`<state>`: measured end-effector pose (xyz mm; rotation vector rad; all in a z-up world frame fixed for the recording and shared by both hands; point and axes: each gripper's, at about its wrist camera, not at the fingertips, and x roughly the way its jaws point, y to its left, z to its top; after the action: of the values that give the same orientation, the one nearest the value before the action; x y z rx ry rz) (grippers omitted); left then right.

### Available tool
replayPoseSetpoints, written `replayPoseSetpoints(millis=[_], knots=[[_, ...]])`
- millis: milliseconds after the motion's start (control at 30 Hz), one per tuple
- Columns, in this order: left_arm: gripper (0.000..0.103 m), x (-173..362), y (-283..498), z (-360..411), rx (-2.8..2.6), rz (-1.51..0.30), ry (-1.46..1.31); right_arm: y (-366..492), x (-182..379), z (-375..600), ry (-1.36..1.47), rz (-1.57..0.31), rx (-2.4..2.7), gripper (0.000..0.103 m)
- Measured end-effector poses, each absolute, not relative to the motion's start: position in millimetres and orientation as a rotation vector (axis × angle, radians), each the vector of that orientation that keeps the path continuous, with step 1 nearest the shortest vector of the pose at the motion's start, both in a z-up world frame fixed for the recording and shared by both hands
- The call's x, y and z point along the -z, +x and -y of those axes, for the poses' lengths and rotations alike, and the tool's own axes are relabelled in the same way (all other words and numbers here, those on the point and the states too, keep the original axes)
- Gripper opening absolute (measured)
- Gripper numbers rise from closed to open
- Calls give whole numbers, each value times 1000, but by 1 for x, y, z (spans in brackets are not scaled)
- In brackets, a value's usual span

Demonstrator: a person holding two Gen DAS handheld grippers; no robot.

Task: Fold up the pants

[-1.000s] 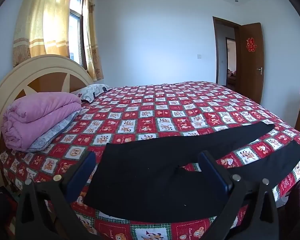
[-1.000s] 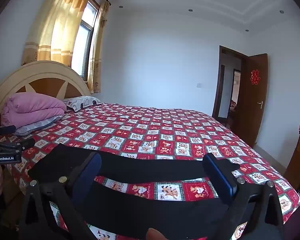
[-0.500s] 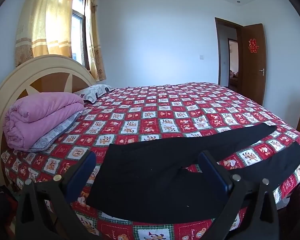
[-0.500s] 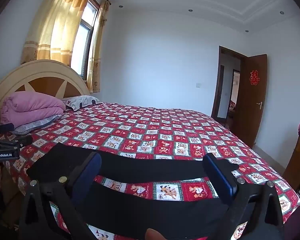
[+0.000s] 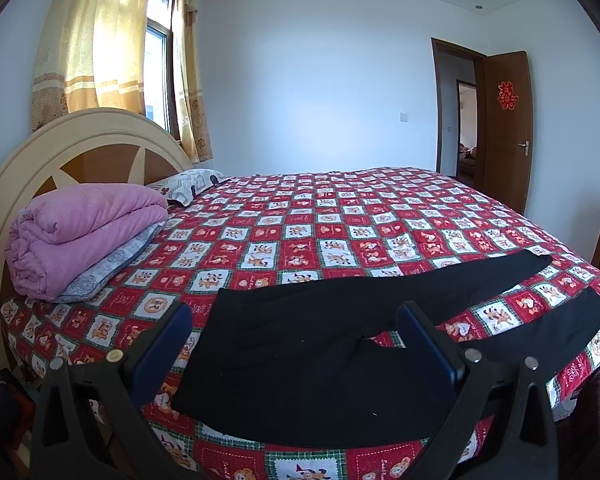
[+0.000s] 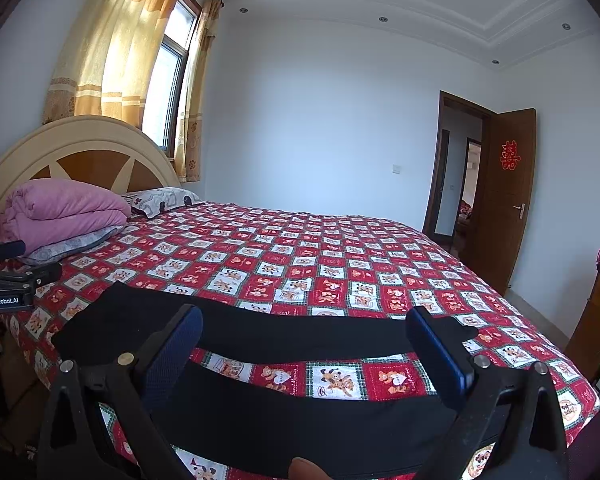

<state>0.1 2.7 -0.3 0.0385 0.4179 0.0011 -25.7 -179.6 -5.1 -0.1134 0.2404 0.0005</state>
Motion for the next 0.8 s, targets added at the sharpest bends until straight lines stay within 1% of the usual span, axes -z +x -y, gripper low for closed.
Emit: replayPoseSetpoints(millis=[800], knots=[[103, 0, 0, -2, -3, -416, 34, -24, 9, 177, -122, -250, 0, 102]])
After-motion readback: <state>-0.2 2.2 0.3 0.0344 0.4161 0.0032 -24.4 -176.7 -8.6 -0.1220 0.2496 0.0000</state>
